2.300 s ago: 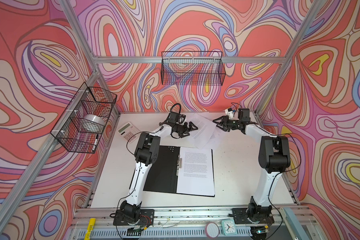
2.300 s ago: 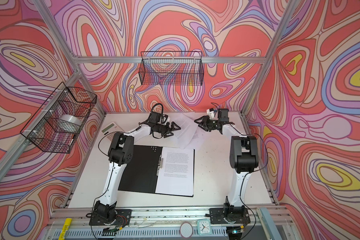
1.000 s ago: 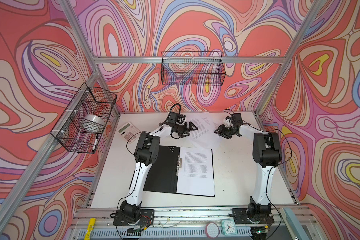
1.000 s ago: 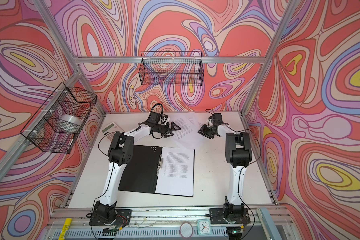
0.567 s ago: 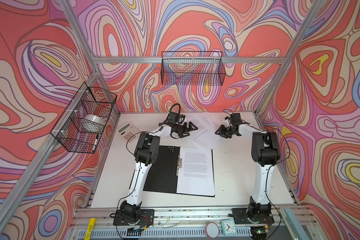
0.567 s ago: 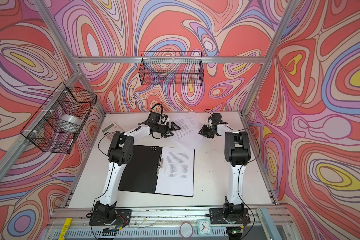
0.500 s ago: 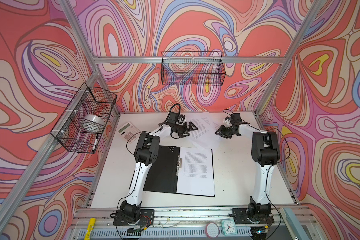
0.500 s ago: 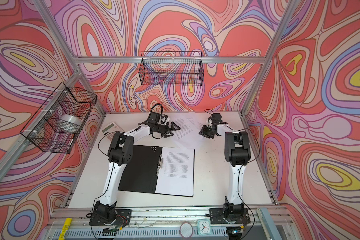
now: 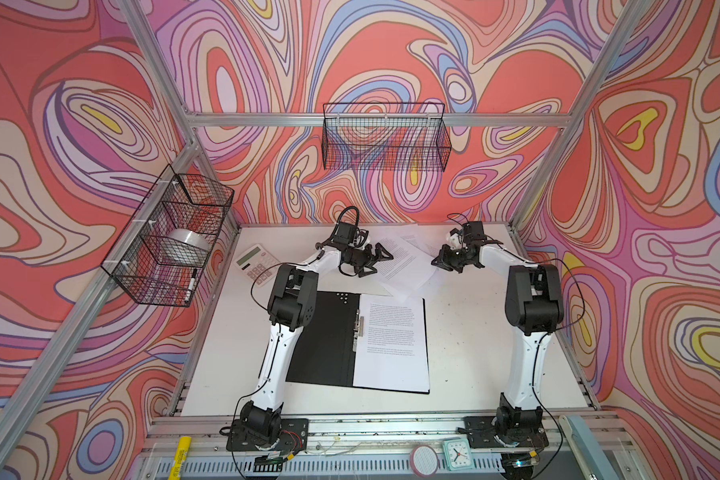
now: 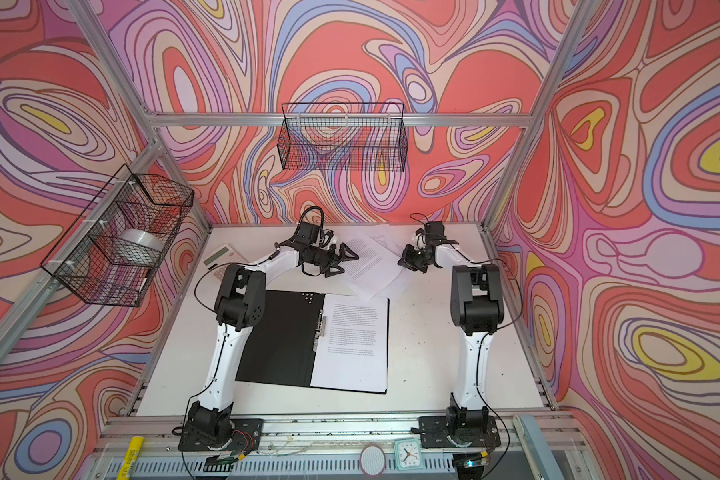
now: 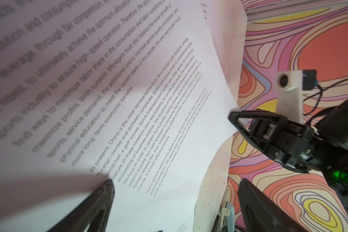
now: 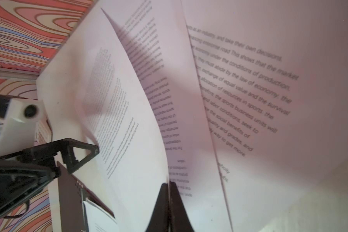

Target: Put the files into the folder

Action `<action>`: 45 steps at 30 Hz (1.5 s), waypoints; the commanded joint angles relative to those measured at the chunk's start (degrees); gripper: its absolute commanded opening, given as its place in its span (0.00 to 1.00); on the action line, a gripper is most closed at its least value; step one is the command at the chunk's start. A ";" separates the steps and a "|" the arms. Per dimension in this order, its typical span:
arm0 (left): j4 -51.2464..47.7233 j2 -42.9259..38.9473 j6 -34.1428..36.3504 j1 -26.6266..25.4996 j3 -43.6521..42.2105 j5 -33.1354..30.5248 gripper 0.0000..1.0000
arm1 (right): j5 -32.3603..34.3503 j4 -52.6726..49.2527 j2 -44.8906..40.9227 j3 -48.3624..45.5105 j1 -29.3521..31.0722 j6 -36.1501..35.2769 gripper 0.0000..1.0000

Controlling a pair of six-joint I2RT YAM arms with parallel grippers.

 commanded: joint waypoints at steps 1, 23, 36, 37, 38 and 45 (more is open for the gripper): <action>-6.77 -5.46 1.66 0.48 2.96 -0.61 0.96 | -3.45 0.83 -6.36 1.66 0.17 3.15 0.00; -18.08 -53.65 9.55 0.85 -28.51 -15.16 0.97 | 10.79 9.64 -39.45 -20.57 10.84 35.56 0.00; -22.58 -71.66 20.92 0.83 -52.66 -17.21 0.99 | 38.98 5.11 -64.84 -58.50 26.87 52.12 0.00; -21.92 -71.53 20.55 0.89 -53.45 -17.07 0.99 | 40.56 4.67 -65.59 -59.81 27.94 53.24 0.00; -21.78 -71.13 20.08 1.00 -53.54 -16.43 0.99 | 42.27 3.63 -66.14 -60.82 28.81 54.50 0.00; -21.64 -70.16 20.12 1.56 -52.89 -13.77 0.99 | 44.74 2.14 -66.29 -61.69 31.39 56.47 0.00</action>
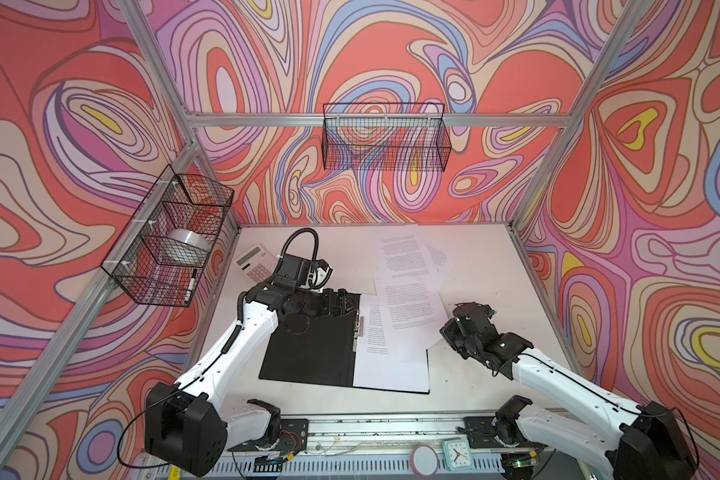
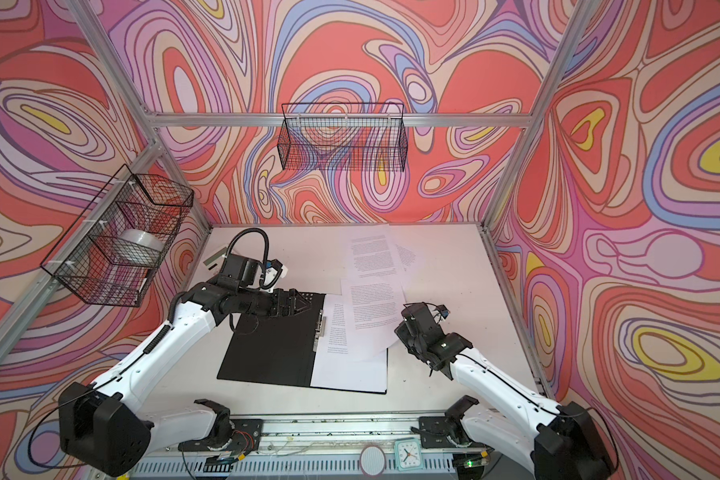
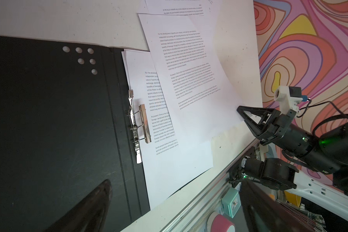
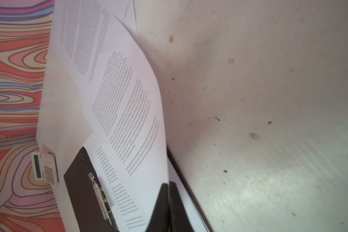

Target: Put the files into the folder

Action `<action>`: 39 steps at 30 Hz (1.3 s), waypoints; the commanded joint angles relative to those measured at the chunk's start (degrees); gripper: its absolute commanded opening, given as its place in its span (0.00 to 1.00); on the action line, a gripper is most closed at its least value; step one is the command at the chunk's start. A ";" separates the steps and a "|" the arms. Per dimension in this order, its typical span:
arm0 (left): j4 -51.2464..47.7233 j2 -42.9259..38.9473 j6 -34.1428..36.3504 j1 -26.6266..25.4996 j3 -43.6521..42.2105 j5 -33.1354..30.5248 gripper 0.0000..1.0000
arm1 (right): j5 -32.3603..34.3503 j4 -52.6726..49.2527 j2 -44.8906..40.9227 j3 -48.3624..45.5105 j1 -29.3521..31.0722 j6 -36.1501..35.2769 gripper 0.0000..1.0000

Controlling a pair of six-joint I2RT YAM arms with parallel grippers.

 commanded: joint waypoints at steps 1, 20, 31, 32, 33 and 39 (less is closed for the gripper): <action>0.16 -0.53 1.20 0.76 0.13 1.50 0.99 | 3.86 -0.68 0.68 0.69 2.03 2.55 0.00; 0.88 -0.90 0.26 1.48 -0.64 2.47 0.99 | 9.74 -6.55 2.17 0.94 21.29 17.93 0.00; 0.84 -1.40 0.28 1.48 -1.10 2.30 0.99 | 9.04 -5.02 6.89 1.14 29.25 20.14 0.00; 0.85 -1.35 0.24 1.47 -1.10 2.26 0.99 | 8.45 -4.57 7.25 1.03 29.44 19.62 0.00; 0.86 -1.35 0.24 1.53 -1.06 2.32 0.99 | 8.11 -4.48 7.70 1.01 29.82 19.39 0.00; 0.83 -1.00 0.24 1.50 -1.12 2.29 0.99 | 5.86 -4.17 8.95 1.02 30.47 14.79 0.00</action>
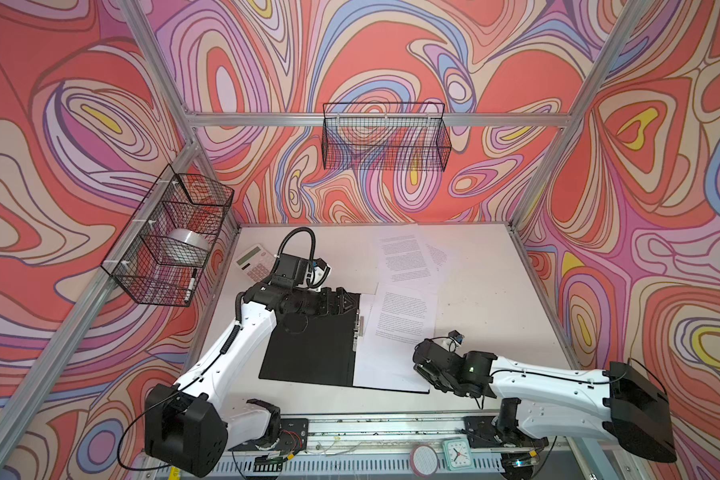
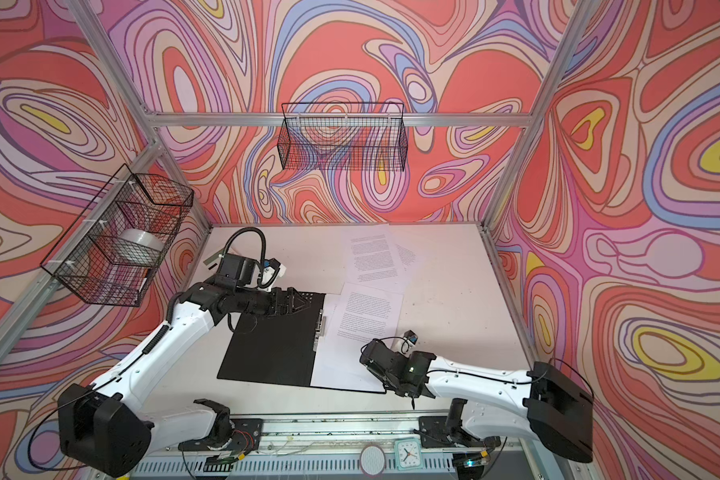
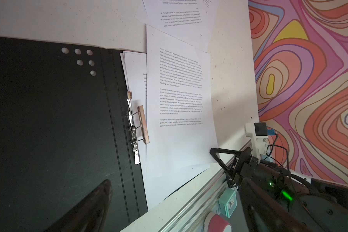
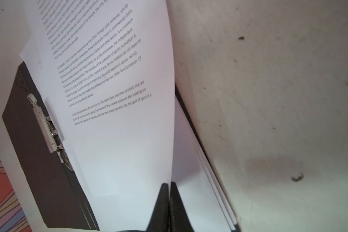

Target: Put the files into the folder

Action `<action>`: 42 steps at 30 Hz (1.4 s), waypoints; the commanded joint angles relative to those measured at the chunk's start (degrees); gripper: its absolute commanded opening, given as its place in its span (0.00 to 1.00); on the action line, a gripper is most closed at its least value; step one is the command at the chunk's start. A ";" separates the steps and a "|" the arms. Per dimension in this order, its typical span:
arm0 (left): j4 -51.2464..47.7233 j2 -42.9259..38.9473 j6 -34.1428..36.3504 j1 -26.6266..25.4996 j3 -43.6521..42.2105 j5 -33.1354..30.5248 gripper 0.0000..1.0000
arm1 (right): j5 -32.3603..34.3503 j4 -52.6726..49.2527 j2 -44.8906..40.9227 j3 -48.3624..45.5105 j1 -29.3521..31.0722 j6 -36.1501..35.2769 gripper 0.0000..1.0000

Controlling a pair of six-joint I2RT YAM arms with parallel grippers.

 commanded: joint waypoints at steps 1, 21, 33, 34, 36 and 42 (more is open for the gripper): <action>0.31 -0.54 0.35 0.25 -0.67 0.72 0.99 | -1.39 0.16 0.10 0.43 0.33 -3.40 0.00; 0.05 1.44 0.48 0.47 -0.48 0.37 0.99 | -7.78 -1.43 0.03 0.99 0.35 -18.72 0.00; 0.05 2.67 0.50 0.72 -0.41 0.44 0.99 | -9.38 -3.32 -1.45 0.84 0.33 -25.52 0.00; 0.05 2.76 0.48 0.65 -0.41 0.49 0.99 | -9.61 -2.87 -1.18 0.66 0.40 -26.12 0.00; 0.03 2.96 0.49 0.69 -0.40 0.38 0.99 | -9.85 -2.80 -0.56 0.92 0.40 -26.39 0.00; 0.05 3.38 0.48 0.72 -0.32 0.46 0.99 | -9.86 -1.52 0.34 1.22 0.32 -26.64 0.00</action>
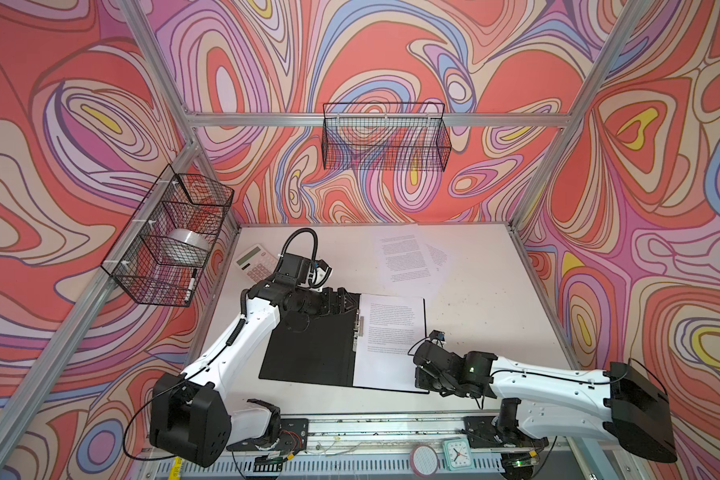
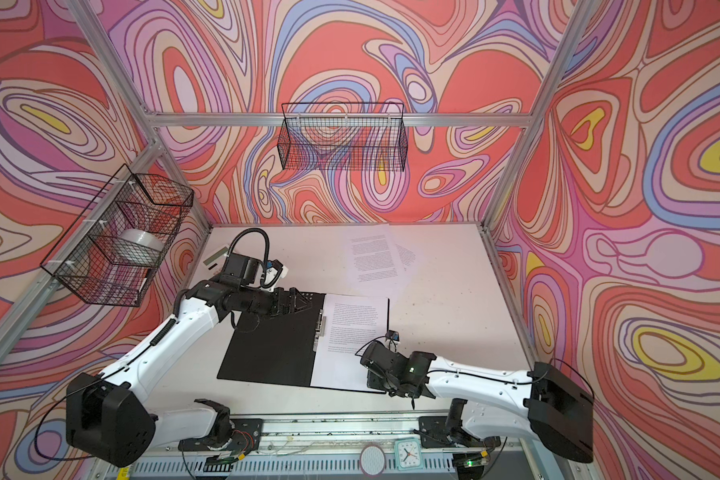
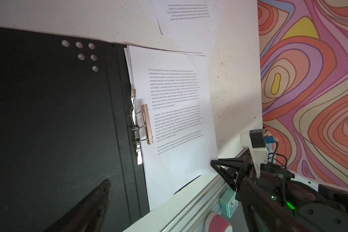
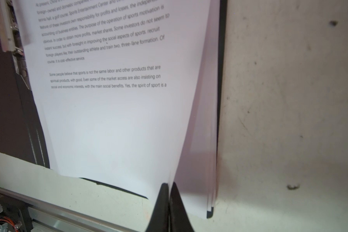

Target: Put the files into the folder

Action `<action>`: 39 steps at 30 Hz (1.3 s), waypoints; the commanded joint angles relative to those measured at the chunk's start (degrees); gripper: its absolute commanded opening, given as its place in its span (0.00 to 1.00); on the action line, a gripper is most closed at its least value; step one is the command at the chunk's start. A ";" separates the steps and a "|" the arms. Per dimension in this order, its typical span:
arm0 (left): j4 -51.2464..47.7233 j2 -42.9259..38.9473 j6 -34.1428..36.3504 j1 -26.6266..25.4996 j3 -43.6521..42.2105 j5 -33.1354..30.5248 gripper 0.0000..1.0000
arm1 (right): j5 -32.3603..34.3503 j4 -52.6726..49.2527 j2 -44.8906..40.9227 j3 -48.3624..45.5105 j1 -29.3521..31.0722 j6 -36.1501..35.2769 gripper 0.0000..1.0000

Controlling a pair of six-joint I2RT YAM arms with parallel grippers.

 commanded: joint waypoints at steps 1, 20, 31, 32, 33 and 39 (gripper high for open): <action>-0.23 0.73 0.51 0.62 -0.31 0.47 0.99 | 0.04 0.70 0.49 1.24 0.28 -1.02 0.00; -0.09 1.00 0.29 1.09 -0.34 1.05 0.99 | -0.16 -0.06 -3.74 -0.16 0.27 -1.50 0.32; 0.28 1.00 0.12 1.15 -0.64 1.14 0.99 | 1.09 -5.79 -12.10 1.85 -1.81 -5.08 0.98; 0.46 1.00 -0.01 1.15 -0.81 1.10 0.99 | 1.75 -7.04 -12.86 3.18 -3.21 -6.61 0.98; 0.61 1.00 -0.30 1.15 -1.08 1.02 0.99 | 1.72 -7.88 -13.10 4.49 -5.42 -8.55 0.98; 2.48 1.94 -5.25 0.27 -5.42 -2.05 0.98 | -8.64 -4.03 -5.39 11.17 -28.29 -27.56 0.98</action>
